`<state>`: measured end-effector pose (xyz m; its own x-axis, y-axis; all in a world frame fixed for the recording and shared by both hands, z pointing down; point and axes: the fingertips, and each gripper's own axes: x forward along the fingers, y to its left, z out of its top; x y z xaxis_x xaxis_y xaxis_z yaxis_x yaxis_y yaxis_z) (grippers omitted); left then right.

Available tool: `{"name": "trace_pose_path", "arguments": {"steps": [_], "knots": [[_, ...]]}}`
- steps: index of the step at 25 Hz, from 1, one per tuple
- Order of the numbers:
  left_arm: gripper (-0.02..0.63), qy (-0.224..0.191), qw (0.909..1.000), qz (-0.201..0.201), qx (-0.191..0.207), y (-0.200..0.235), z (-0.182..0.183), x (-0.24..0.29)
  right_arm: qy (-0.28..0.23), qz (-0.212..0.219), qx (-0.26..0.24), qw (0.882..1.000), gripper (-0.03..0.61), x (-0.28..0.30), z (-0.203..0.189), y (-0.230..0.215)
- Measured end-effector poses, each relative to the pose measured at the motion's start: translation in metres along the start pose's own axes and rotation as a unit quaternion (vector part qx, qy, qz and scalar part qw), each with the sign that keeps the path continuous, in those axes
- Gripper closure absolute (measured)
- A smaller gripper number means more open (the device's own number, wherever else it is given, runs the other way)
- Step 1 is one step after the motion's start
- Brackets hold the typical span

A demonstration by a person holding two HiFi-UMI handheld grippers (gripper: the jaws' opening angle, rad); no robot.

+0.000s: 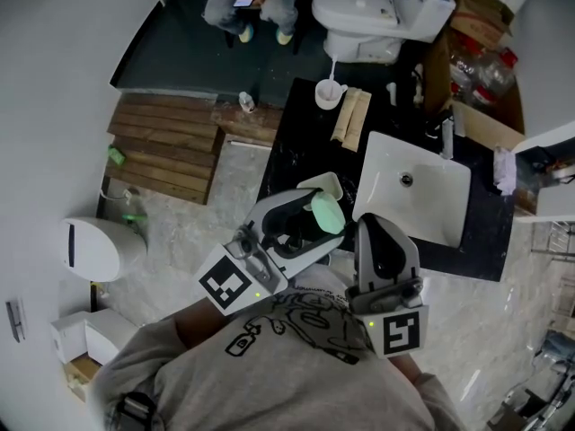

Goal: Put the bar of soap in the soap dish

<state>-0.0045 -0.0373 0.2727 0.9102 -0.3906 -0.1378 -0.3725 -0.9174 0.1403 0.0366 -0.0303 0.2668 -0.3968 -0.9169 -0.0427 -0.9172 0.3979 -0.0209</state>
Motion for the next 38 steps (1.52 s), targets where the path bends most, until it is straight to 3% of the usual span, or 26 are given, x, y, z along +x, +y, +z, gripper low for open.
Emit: {"name": "trace_pose_path", "arguments": {"steps": [38], "knots": [[0.368, 0.038, 0.9991, 0.011, -0.017, 0.0, -0.034, 0.01, 0.029, 0.01, 0.023, 0.999, 0.556, -0.005, -0.028, -0.012]]}}
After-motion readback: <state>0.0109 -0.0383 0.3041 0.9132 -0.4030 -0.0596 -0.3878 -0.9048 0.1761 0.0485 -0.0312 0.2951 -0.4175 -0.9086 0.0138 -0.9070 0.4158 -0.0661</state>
